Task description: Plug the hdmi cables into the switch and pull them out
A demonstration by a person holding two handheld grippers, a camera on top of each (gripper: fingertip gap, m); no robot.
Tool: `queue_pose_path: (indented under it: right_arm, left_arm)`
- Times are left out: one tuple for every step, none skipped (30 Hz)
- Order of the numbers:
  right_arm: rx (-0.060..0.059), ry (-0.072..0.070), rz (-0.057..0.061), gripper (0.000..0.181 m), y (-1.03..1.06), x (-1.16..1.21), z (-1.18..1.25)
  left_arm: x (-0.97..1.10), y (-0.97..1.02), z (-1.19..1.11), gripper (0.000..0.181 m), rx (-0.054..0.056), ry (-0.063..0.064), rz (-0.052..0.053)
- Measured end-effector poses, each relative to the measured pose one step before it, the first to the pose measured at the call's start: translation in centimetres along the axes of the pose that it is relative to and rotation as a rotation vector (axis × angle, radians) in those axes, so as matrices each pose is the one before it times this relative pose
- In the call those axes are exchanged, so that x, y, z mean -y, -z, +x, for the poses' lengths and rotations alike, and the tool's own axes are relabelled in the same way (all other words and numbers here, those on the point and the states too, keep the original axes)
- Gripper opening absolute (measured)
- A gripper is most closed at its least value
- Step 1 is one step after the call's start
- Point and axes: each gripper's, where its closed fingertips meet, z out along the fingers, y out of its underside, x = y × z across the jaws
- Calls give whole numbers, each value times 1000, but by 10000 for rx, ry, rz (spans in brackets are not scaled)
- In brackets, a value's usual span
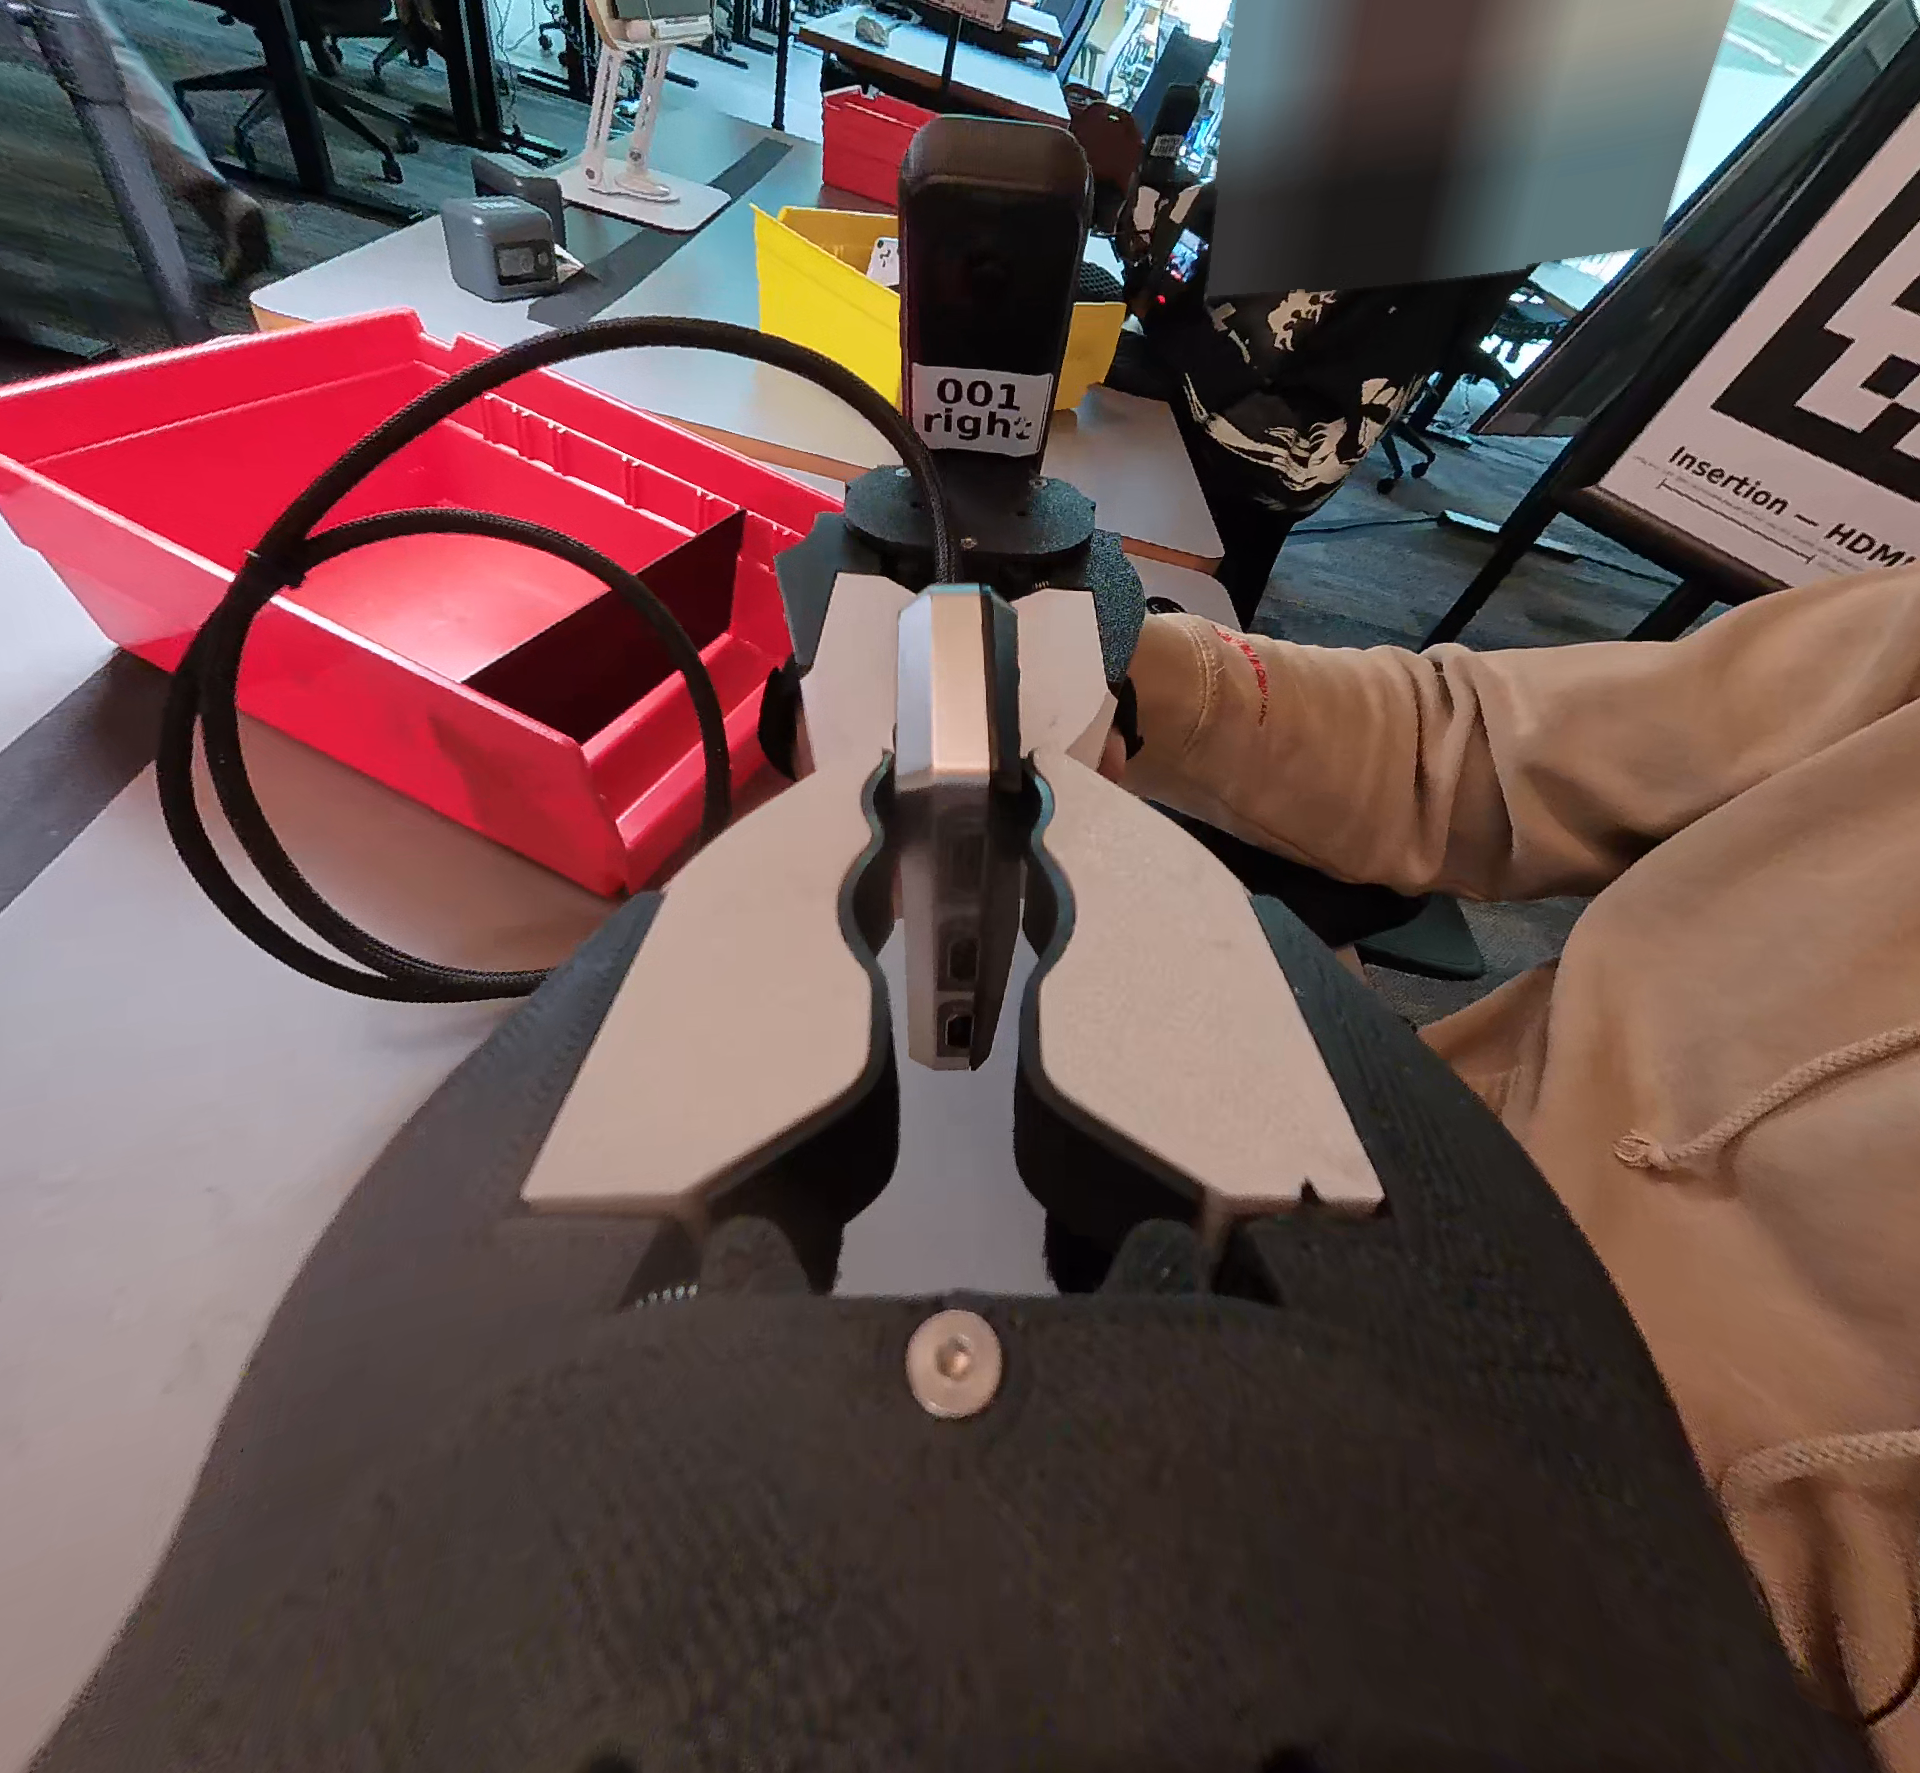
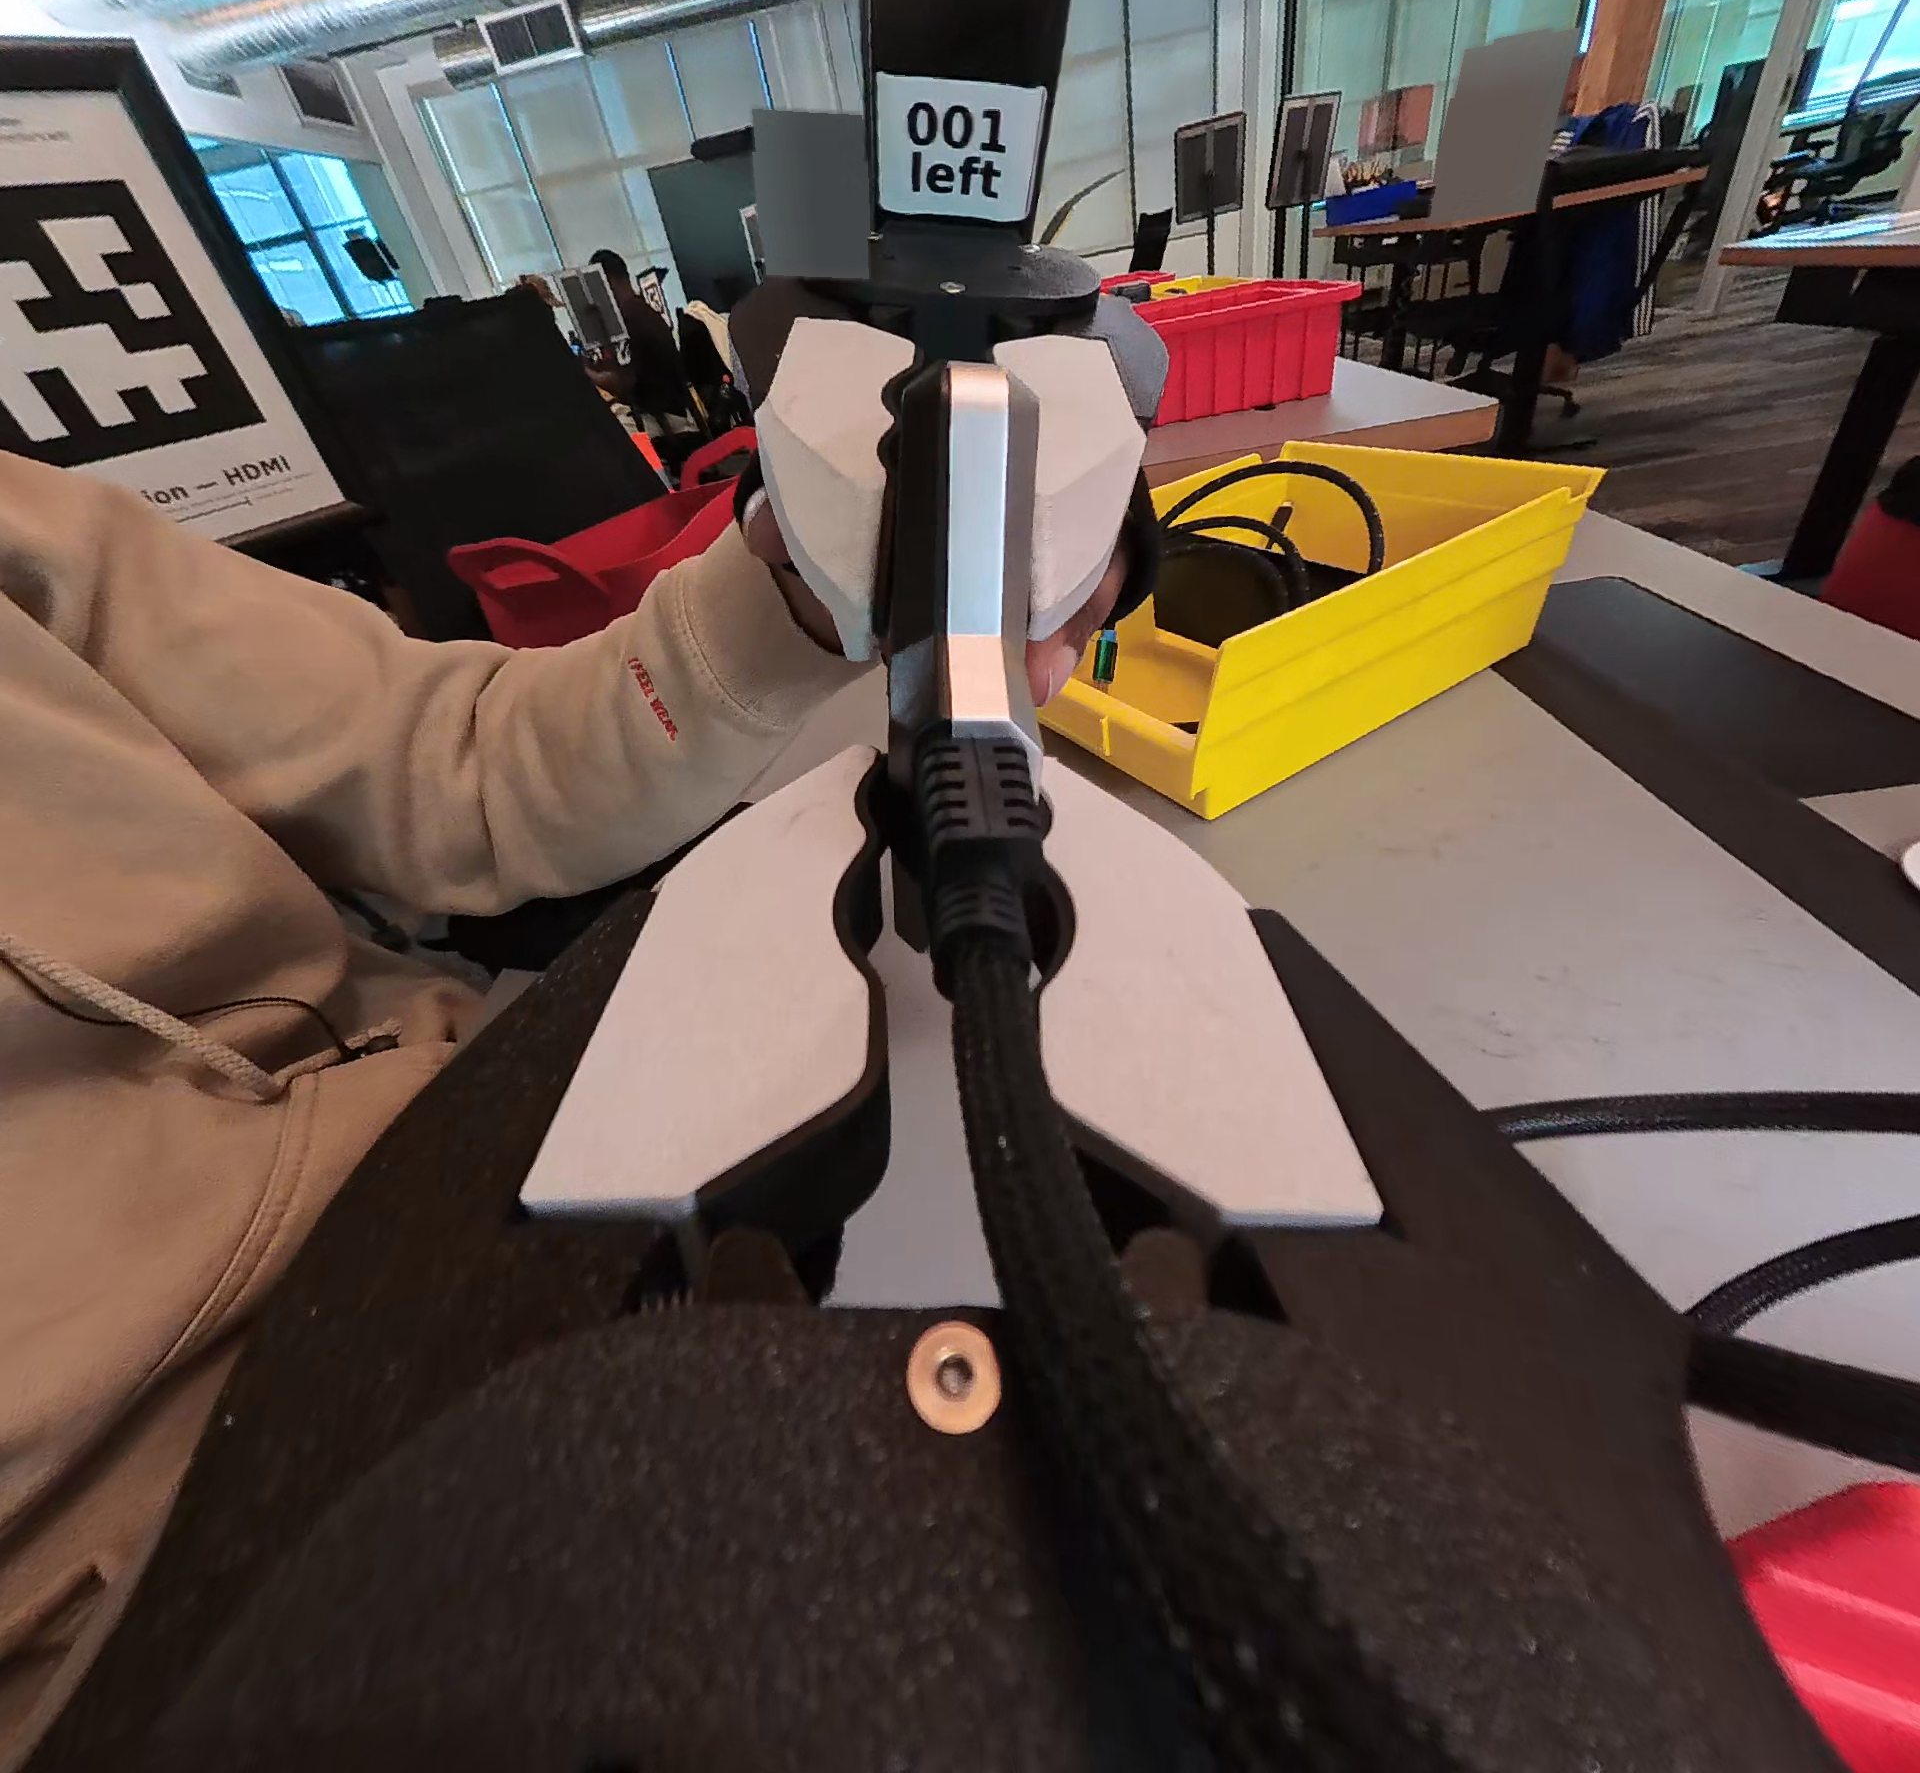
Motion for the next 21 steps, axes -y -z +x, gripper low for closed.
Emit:
queue_pose_path:
  right_arm:
    - [5, -32, 37, 22, -26, 0, 41]
    - [-1, -36, 52, 22, -39, -2, 39]
    - [-7, -35, 37, 22, -55, -38, 67]
    - [-12, -22, 18, 22, -55, -57, 64]
    - [10, -30, 18, 22, -43, -45, 35]
    - [26, -57, 3, 22, -36, -39, 24]
    - [-4, -20, 17, 22, -15, -19, 41]
    - [-20, 0, 35, 22, -13, -2, 43]
    - [1, -27, 37, 22, -1, -6, 16]
    - [-3, -34, 34, 22, 23, 1, 20]
    - [-23, -6, 27, 22, 33, -14, 36]
    - [-15, 7, 12, 22, 33, -13, 33]
    - [7, 5, 1, 22, 41, 2, -3]
    - [-5, 15, -6, 23, 32, -1, 0]
    - [-20, 44, -14, 23, 34, -15, 21]
    - [-35, 53, -7, 23, 68, 4, 38]
    - [-19, 68, 4, 23, 101, 39, 27]
    - [11, 61, 24, 22, 118, 106, -19]
    - [54, 36, 110, 22, 120, 239, -87]
    - [21, 4, 152, 22, 145, 334, -44]
    - [-67, 48, 100, 22, 179, 290, 47]
  left_arm:
    - [7, 20, -62, 21, -21, 54, 38]
    - [-5, 35, -65, 21, -8, 41, 25]
    - [-49, 26, -93, 21, 9, 27, -6]
    - [-48, 31, -73, 21, 12, 12, -14]
    - [-40, 26, -40, 21, 1, 6, -12]
    - [-46, 22, -48, 21, 5, 5, -10]
    - [-3, -3, -52, 21, 5, 7, 13]
    - [15, -5, -24, 21, -7, 14, 31]
    - [10, -25, -27, 21, -13, 29, 35]
    - [19, -31, -36, 21, 0, 32, 33]
    - [16, -47, -47, 21, 8, 25, 28]
    - [17, -47, -16, 21, -2, 25, 33]
    - [30, -61, -25, 21, -10, 29, 46]
    - [20, -80, -14, 21, -16, 30, 43]
    - [16, -112, -29, 21, -10, 28, 41]
    - [51, -88, -37, 21, -7, 18, 68]
    - [75, -87, 16, 21, -27, -5, 82]
    - [150, -56, 74, 21, -38, -42, 125]
    - [212, 4, 68, 21, -9, -23, 127]
    - [298, 140, 25, 22, 26, -22, 147]
    - [443, 342, 11, 26, 31, -42, 205]
